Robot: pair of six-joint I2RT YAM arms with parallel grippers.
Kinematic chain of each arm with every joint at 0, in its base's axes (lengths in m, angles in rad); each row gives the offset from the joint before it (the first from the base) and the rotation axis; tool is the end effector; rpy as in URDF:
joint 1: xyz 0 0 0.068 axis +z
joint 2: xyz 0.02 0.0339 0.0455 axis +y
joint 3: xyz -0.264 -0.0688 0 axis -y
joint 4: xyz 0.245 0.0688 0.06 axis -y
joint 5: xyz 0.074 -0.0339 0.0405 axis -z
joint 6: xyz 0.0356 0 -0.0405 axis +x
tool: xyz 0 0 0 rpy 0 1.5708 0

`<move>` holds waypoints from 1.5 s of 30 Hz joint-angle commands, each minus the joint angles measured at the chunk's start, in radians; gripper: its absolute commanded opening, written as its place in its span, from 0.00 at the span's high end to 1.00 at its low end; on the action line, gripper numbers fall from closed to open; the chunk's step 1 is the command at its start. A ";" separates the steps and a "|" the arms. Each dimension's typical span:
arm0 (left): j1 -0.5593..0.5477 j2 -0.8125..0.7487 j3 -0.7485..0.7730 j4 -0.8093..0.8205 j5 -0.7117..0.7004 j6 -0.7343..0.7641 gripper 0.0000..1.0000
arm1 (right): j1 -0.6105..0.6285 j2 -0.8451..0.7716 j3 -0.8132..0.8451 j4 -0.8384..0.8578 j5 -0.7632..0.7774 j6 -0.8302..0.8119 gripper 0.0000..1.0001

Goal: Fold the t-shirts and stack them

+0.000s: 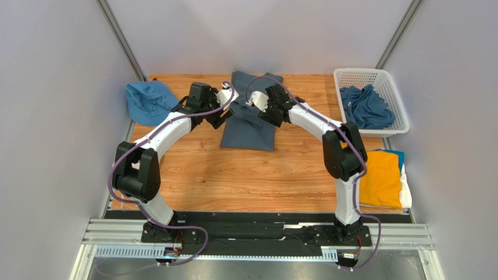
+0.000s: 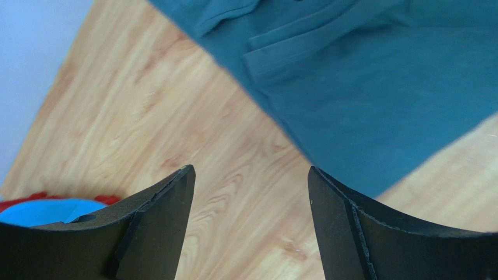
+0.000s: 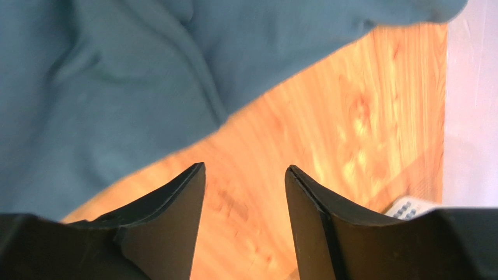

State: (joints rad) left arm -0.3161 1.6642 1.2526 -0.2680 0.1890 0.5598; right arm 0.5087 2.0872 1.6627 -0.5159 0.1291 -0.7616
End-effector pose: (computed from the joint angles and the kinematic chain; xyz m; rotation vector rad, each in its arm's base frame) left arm 0.3571 -0.1238 0.2648 1.0395 1.9812 -0.0805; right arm 0.4064 0.2214 0.2085 -1.4521 2.0597 -0.2652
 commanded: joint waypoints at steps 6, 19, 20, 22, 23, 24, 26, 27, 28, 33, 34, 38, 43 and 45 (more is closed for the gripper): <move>-0.003 0.005 0.025 -0.201 0.121 0.008 0.20 | 0.092 -0.347 -0.358 0.023 -0.029 0.082 0.31; -0.008 0.138 0.067 -0.275 0.156 -0.023 0.20 | 0.209 -0.409 -0.488 0.060 -0.025 0.111 0.33; -0.008 0.147 0.068 -0.277 0.155 -0.023 0.20 | 0.212 -0.389 -0.480 0.062 -0.028 0.113 0.33; -0.009 0.157 0.065 -0.277 0.155 -0.020 0.20 | 0.215 -0.369 -0.472 0.065 -0.029 0.113 0.34; -0.012 0.164 0.064 -0.277 0.155 -0.020 0.20 | 0.217 -0.363 -0.465 0.063 -0.034 0.114 0.34; -0.014 0.167 0.064 -0.277 0.156 -0.021 0.20 | 0.217 -0.348 -0.460 0.060 -0.037 0.116 0.35; -0.018 0.177 0.062 -0.278 0.162 -0.021 0.20 | 0.221 -0.339 -0.458 0.062 -0.046 0.116 0.35; -0.020 0.178 0.062 -0.277 0.162 -0.023 0.20 | 0.223 -0.331 -0.458 0.065 -0.043 0.116 0.35; -0.021 0.183 0.059 -0.275 0.164 -0.021 0.20 | 0.225 -0.326 -0.457 0.066 -0.043 0.110 0.35; -0.038 0.213 0.067 -0.275 0.171 -0.023 0.20 | 0.225 -0.297 -0.442 0.073 -0.040 0.097 0.36; -0.044 0.219 0.070 -0.275 0.171 -0.024 0.20 | 0.226 -0.288 -0.439 0.073 -0.039 0.094 0.36; -0.055 0.238 0.079 -0.289 0.167 -0.020 0.20 | 0.225 -0.270 -0.428 0.079 -0.036 0.079 0.37; -0.054 0.252 0.079 -0.292 0.156 -0.014 0.20 | 0.225 -0.253 -0.417 0.086 -0.033 0.067 0.37; -0.055 0.259 0.074 -0.298 0.153 -0.008 0.20 | 0.223 -0.239 -0.409 0.089 -0.031 0.056 0.38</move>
State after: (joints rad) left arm -0.3702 1.9133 1.2991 -0.5587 0.3309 0.5468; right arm 0.7300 1.8332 1.2060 -0.4690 0.0967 -0.6857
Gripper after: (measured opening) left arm 0.805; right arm 0.624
